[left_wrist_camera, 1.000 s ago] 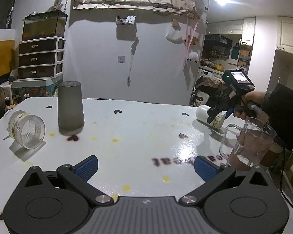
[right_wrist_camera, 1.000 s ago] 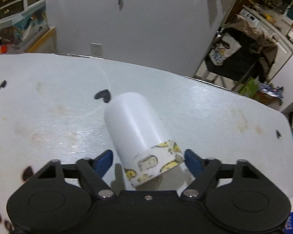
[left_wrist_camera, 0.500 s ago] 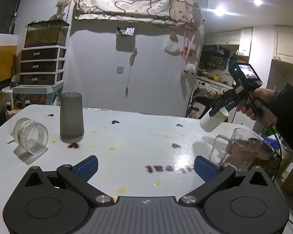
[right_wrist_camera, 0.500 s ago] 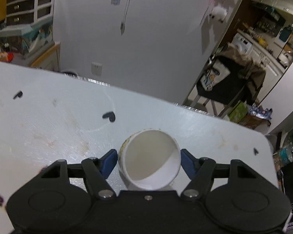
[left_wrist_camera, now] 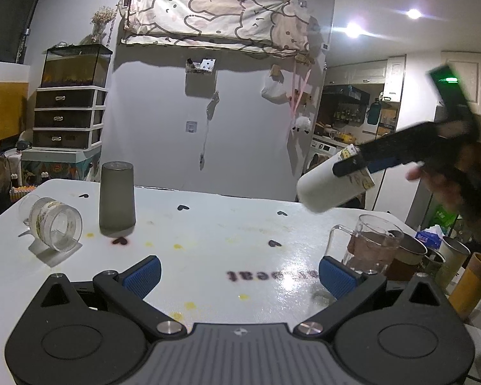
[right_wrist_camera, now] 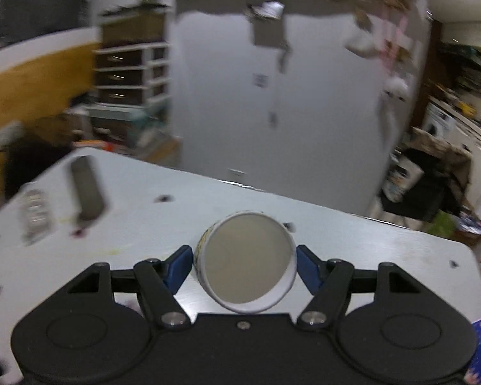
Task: Flip cup upright
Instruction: 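Lower the white paper cup onto the table and open the right gripper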
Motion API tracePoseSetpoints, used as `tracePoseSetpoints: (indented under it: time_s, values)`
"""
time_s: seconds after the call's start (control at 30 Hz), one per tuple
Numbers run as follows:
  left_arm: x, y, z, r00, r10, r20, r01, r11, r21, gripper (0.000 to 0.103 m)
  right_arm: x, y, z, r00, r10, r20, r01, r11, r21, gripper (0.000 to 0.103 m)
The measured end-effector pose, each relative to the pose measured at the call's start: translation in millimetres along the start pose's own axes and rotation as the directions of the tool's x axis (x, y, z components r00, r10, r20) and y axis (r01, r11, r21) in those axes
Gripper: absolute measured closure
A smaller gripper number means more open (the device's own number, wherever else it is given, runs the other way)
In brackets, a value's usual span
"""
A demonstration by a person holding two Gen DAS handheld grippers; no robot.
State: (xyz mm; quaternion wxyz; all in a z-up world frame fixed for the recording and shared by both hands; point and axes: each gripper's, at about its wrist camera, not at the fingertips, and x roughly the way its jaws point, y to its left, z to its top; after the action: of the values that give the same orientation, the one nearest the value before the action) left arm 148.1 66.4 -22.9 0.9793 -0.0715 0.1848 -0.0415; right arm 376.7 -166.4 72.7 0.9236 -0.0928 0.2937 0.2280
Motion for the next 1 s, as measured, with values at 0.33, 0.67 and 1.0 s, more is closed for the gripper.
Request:
tracePoseSetpoints:
  time_s: [0.33, 0.67, 1.0]
  values:
    - [-9.9, 9.6, -6.8, 1.0, 0.029, -0.007, -0.029, 0.999, -0.031, 0.0, -58.2, 88.0, -112.4, 0.989, 0.146, 0.011, -0.145, 0.987, -0.065, 0.032]
    - [16.0, -1.4, -19.5, 0.994, -0.012, -0.113, 0.012, 1.0, -0.001, 0.0, -93.5, 101.2, -206.7, 0.954, 0.299, -0.01, -0.299, 0.954, 0.024, 0.033]
    - [66.8, -39.5, -34.5, 0.963, -0.097, -0.251, 0.132, 0.983, 0.127, 0.0, -93.8, 92.1, -257.5, 0.964, 0.259, -0.064, -0.251, 0.962, 0.109, 0.035]
